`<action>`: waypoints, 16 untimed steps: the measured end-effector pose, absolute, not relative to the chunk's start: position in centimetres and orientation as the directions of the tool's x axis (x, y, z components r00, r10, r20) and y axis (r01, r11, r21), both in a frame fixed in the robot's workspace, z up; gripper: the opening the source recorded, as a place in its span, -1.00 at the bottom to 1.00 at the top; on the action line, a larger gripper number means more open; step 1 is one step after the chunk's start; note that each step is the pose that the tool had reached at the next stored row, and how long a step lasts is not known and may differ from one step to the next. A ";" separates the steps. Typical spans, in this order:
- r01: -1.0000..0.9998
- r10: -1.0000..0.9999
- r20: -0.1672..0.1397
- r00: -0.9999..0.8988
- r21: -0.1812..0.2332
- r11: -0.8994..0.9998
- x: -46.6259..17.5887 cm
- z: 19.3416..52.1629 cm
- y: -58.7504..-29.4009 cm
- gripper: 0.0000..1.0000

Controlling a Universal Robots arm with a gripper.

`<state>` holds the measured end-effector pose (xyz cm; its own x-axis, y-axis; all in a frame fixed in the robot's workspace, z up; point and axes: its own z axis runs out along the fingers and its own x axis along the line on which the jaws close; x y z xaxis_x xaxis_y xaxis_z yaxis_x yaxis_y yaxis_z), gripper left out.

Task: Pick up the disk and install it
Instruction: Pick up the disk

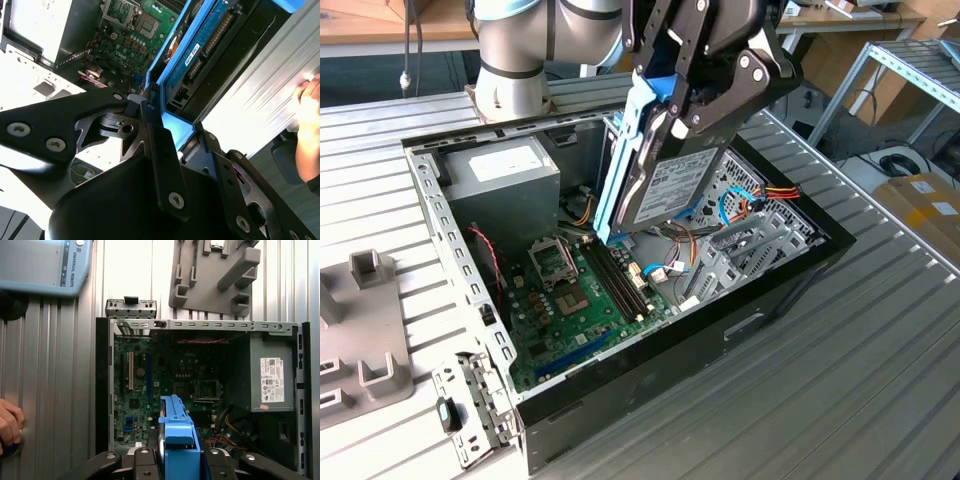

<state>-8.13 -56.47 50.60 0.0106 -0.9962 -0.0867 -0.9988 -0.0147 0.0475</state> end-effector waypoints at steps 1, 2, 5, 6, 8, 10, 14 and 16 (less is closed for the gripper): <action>-0.999 -0.996 -0.087 0.011 0.048 -0.015 -8.1 50.6 -56.5 -0.26; -0.999 -0.996 -0.087 0.011 0.048 -0.015 -8.1 50.6 -56.5 -0.26; -0.999 -0.996 -0.087 0.011 0.048 -0.015 -8.0 50.6 -56.5 -0.26; -0.999 -0.996 -0.087 0.011 0.048 -0.015 -8.0 50.6 -56.5 -0.26; -0.999 -0.996 -0.087 0.011 0.048 -0.015 -8.0 50.5 -56.6 -0.26; -0.999 -0.996 -0.087 0.011 0.048 -0.015 -7.9 50.5 -56.6 -0.26; -0.999 -0.996 -0.087 0.011 0.048 -0.015 -7.8 50.5 -56.6 -0.26; -0.999 -0.996 -0.087 0.011 0.048 -0.015 -7.8 50.5 -56.7 -0.26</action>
<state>-7.76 -56.67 50.47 0.0105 -0.9962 -0.0867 -0.9988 -0.0147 0.0475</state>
